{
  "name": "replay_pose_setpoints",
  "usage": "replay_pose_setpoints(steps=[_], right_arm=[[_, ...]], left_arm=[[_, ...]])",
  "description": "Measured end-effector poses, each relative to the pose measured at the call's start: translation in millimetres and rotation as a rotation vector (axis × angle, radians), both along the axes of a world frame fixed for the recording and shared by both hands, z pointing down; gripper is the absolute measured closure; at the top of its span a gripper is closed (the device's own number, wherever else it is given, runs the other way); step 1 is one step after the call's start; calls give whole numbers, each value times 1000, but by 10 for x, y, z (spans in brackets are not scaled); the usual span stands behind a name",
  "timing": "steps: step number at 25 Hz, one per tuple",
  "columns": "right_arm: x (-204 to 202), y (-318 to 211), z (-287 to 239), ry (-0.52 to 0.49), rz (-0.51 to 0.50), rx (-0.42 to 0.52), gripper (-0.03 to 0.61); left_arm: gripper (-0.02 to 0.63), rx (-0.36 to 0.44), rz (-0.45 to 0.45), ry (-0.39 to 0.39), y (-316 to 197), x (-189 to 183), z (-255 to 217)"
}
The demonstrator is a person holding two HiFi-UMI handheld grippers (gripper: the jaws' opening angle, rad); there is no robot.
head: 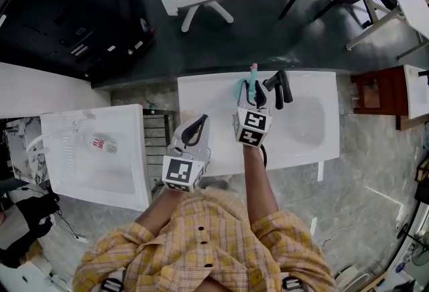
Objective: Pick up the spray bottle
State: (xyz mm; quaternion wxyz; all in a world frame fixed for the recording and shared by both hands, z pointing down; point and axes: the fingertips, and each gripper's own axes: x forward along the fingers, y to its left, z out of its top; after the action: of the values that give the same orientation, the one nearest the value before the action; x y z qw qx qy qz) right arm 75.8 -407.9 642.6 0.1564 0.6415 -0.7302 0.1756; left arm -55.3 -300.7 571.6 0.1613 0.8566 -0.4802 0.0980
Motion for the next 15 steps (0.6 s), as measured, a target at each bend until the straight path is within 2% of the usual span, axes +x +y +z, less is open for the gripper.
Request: replay_pose_setpoints(steps=[15], right_arm=[[12, 154, -288, -14, -25, 47, 453]], left_arm=[[615, 18, -12, 4, 132, -37, -71]])
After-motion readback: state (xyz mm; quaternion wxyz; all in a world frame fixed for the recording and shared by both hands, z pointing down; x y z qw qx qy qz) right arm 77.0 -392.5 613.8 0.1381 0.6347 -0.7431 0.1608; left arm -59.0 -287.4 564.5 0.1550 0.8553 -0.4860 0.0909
